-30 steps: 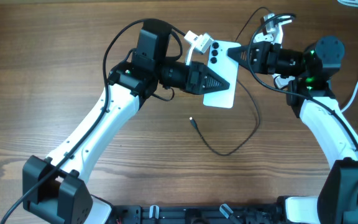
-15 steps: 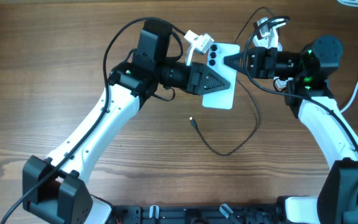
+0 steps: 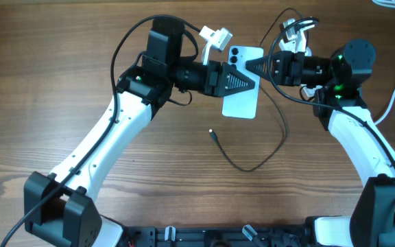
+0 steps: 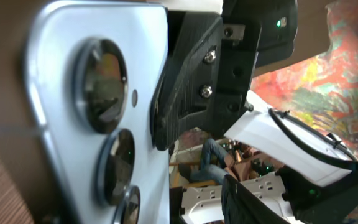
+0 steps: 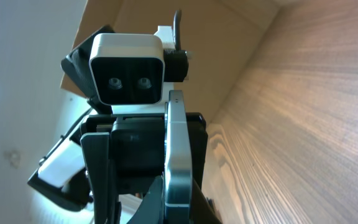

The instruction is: Plug charger to phone and switch on socket

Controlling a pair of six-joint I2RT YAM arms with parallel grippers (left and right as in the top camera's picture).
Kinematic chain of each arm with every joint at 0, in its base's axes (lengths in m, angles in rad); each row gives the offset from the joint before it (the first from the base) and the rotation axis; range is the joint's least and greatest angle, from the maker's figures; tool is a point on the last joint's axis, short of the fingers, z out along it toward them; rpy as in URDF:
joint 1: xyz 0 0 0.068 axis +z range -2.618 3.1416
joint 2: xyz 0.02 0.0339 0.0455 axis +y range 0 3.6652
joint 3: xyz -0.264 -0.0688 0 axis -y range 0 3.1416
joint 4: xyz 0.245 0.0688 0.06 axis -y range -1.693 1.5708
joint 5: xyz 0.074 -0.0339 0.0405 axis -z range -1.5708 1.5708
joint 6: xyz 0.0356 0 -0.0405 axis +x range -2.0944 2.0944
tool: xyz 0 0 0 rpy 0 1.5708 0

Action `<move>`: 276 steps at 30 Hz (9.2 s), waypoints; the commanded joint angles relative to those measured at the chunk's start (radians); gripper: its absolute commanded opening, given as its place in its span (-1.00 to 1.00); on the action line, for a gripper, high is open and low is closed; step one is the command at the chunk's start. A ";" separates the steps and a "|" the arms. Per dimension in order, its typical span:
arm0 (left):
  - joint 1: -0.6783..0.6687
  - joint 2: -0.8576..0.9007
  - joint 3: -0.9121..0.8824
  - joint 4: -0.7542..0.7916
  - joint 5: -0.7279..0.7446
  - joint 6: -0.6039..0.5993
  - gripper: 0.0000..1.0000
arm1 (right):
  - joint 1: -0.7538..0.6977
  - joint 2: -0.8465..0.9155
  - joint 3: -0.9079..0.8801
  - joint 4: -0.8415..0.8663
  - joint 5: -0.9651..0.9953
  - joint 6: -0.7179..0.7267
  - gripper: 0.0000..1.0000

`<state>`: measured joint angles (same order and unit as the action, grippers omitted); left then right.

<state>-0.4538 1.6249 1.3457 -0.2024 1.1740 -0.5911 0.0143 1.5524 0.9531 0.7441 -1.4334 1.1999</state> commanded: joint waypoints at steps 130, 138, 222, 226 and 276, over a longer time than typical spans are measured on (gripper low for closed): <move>0.017 0.013 0.027 -0.633 -0.128 -0.644 -0.92 | -0.054 -0.136 0.002 -1.499 1.410 -0.587 0.99; 0.017 0.098 0.027 -0.632 -0.128 -0.644 -0.92 | -0.054 -0.136 0.002 -1.499 1.410 -0.587 0.99; 0.123 0.197 0.014 -0.631 0.377 -0.576 -0.92 | -0.054 -0.136 0.002 -1.495 1.410 -0.587 0.99; 0.123 0.197 0.014 -0.631 0.377 -0.576 -0.92 | -0.054 -0.136 0.002 -1.495 1.410 -0.587 0.99; 0.095 0.196 0.014 -0.617 0.151 -0.720 -0.92 | -0.054 -0.136 0.002 -1.491 1.410 -0.587 0.99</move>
<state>-0.3393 1.8160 1.3590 -0.8215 1.4414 -1.3739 -0.0383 1.4063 0.9474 -0.7540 -0.0433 0.6048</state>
